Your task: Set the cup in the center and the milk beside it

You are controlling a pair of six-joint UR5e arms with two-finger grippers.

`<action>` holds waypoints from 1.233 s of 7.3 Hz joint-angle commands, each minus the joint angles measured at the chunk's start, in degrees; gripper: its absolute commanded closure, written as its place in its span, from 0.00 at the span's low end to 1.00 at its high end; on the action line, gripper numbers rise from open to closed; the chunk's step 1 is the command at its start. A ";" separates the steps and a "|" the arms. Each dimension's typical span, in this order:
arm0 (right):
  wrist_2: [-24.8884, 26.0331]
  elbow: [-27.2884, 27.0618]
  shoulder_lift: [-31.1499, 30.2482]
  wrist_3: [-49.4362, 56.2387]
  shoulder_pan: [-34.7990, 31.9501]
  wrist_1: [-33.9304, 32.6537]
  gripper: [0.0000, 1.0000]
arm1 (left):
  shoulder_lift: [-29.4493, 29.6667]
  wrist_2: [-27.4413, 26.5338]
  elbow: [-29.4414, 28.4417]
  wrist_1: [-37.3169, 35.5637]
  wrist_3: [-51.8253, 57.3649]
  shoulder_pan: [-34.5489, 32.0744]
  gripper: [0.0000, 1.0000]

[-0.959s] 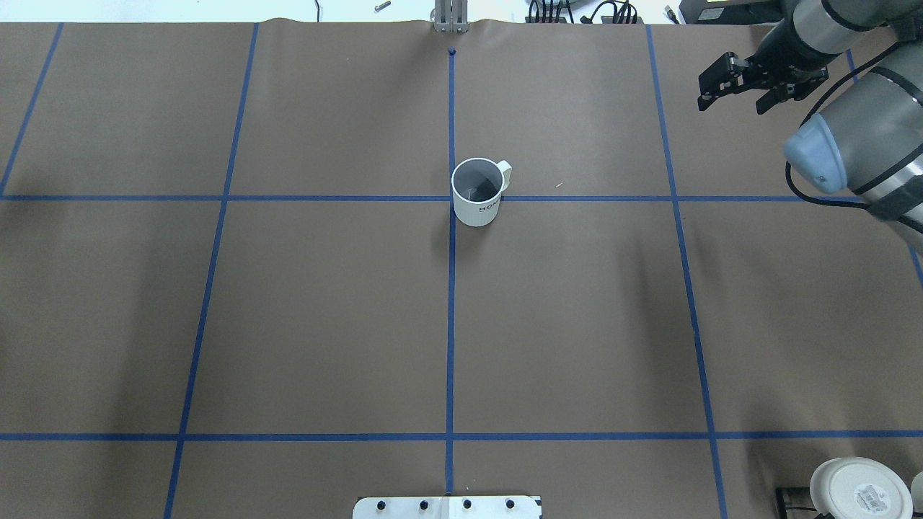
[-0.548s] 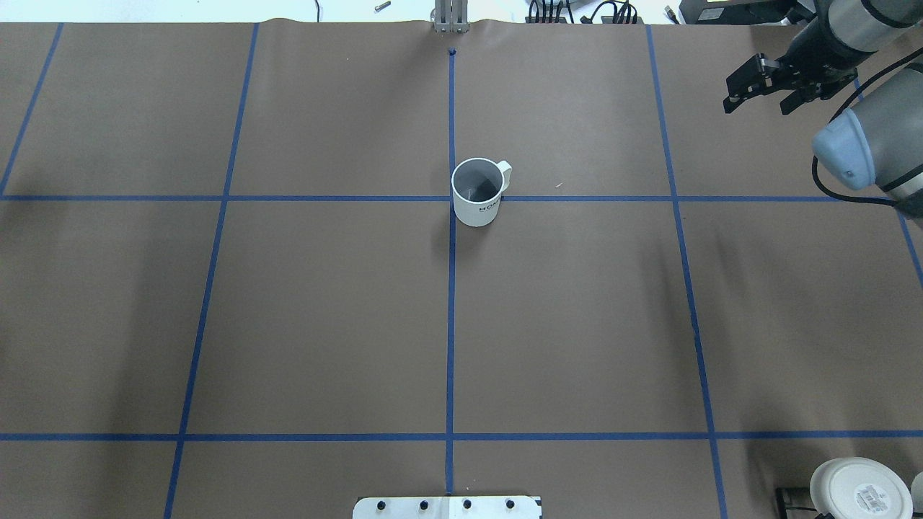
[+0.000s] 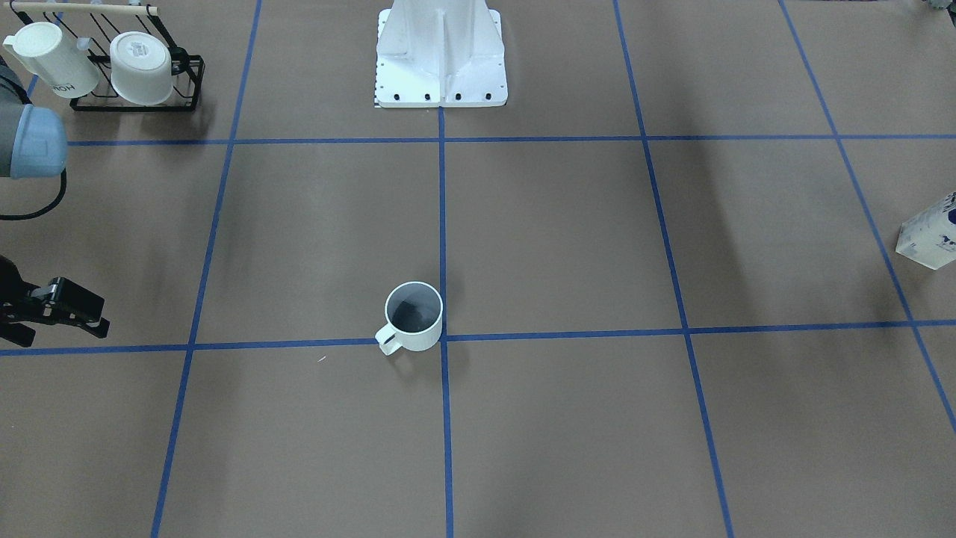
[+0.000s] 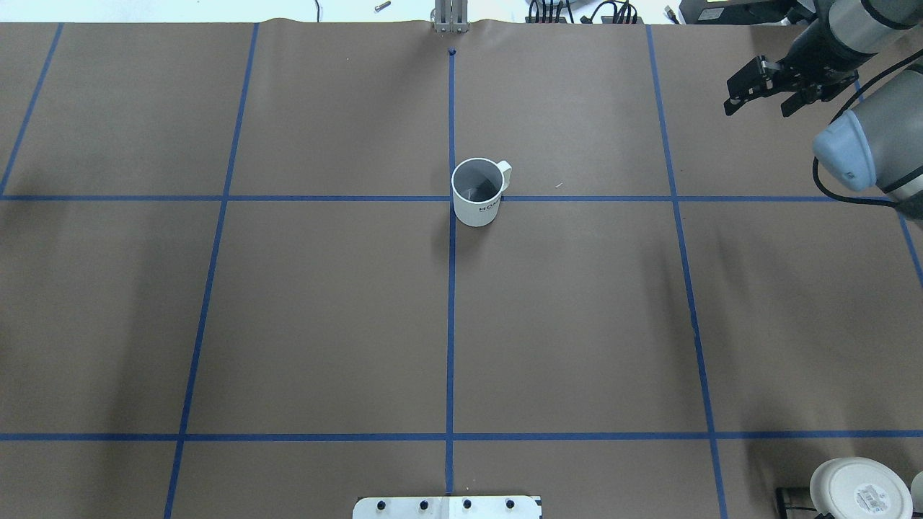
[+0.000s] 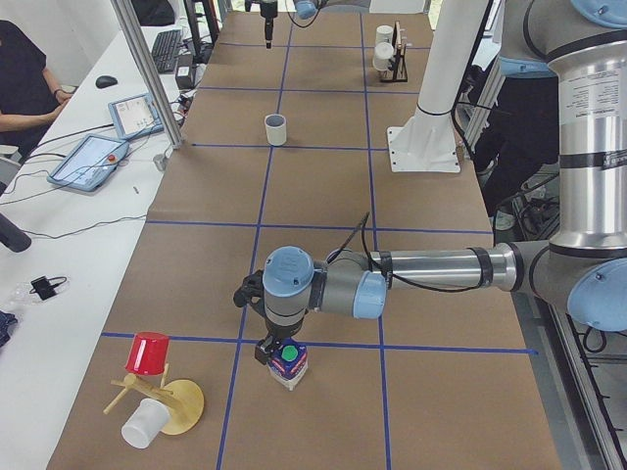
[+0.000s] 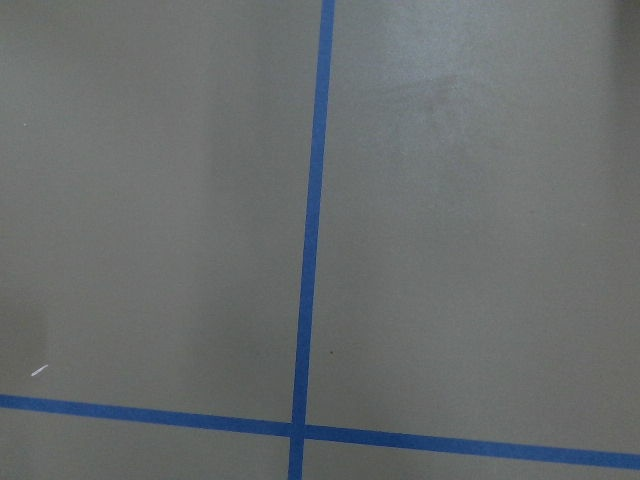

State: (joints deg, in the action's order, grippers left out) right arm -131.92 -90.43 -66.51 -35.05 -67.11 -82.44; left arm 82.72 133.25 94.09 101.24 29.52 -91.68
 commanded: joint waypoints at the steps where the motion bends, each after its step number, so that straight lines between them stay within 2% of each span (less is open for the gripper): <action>1: 0.00 0.00 -0.03 -0.02 0.05 0.00 0.00 | 1.03 -0.01 -2.14 0.18 0.10 0.44 0.02; 4: 0.09 0.08 -0.03 -0.02 0.14 0.00 0.00 | 2.17 -0.36 -6.10 2.38 0.36 1.50 0.02; 8: 0.17 0.26 -0.12 -0.02 0.57 0.00 0.00 | 2.18 -0.27 -6.37 2.47 -0.25 2.99 0.02; 9: 0.09 0.26 -0.20 -0.02 0.58 0.00 0.00 | 2.18 -0.27 -6.37 2.30 -0.25 3.08 0.06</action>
State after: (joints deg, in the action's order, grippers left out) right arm -131.80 -90.21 -66.64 -35.07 -66.66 -82.44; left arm 84.90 132.95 87.75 103.64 29.33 -88.88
